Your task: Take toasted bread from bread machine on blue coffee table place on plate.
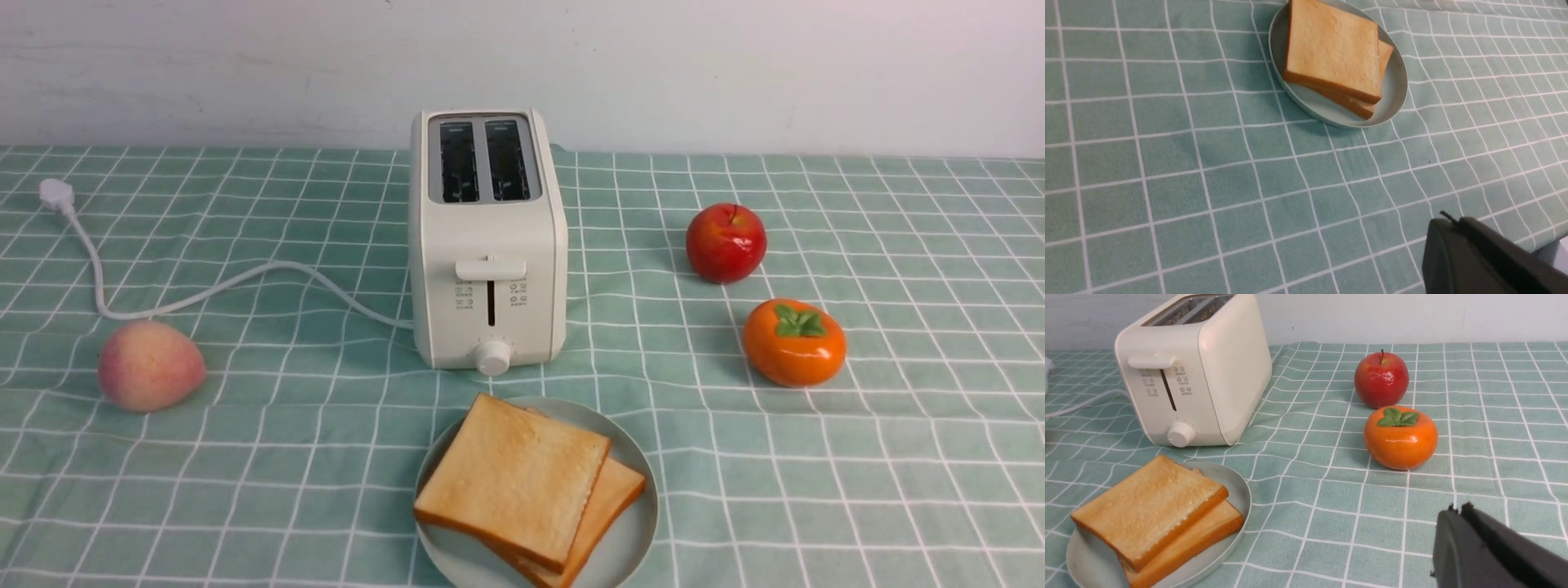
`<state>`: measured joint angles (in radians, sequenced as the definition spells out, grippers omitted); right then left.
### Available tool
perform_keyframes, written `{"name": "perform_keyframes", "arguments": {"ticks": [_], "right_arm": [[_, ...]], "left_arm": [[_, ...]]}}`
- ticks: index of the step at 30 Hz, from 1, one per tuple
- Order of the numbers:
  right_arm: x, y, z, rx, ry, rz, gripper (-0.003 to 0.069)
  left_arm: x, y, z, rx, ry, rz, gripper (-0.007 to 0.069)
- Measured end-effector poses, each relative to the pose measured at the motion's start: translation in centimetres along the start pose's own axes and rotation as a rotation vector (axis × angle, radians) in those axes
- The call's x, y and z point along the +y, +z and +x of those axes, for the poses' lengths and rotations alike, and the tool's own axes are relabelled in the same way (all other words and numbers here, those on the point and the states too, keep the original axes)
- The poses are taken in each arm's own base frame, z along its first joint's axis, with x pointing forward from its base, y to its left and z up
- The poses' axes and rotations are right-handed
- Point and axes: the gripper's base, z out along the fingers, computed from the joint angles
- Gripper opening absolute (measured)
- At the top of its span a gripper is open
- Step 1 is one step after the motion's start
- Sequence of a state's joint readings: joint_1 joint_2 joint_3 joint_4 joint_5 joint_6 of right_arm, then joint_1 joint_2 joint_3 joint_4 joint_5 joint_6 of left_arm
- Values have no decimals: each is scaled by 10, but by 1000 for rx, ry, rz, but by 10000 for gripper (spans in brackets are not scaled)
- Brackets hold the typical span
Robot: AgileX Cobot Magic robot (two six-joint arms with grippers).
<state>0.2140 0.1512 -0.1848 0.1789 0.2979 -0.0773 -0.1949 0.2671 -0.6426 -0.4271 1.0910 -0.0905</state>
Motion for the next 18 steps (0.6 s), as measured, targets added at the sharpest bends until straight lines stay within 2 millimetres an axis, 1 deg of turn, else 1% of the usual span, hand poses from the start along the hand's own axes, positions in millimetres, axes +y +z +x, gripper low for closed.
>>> {"name": "perform_keyframes", "arguments": {"ticks": [3, 8, 11, 18], "right_arm": [[0, 0, 0, 3, 0, 0, -6], [0, 0, 1, 7, 0, -1, -1], [0, 0, 1, 8, 0, -1, 1], [0, 0, 1, 8, -1, -1, 6]], "left_arm": [[6, 2, 2, -105, 16, -14, -14], [11, 9, -10, -290, 7, -14, -14], [13, 12, -10, -312, 3, -16, -14], [15, 15, -7, -288, -2, -20, -14]]}}
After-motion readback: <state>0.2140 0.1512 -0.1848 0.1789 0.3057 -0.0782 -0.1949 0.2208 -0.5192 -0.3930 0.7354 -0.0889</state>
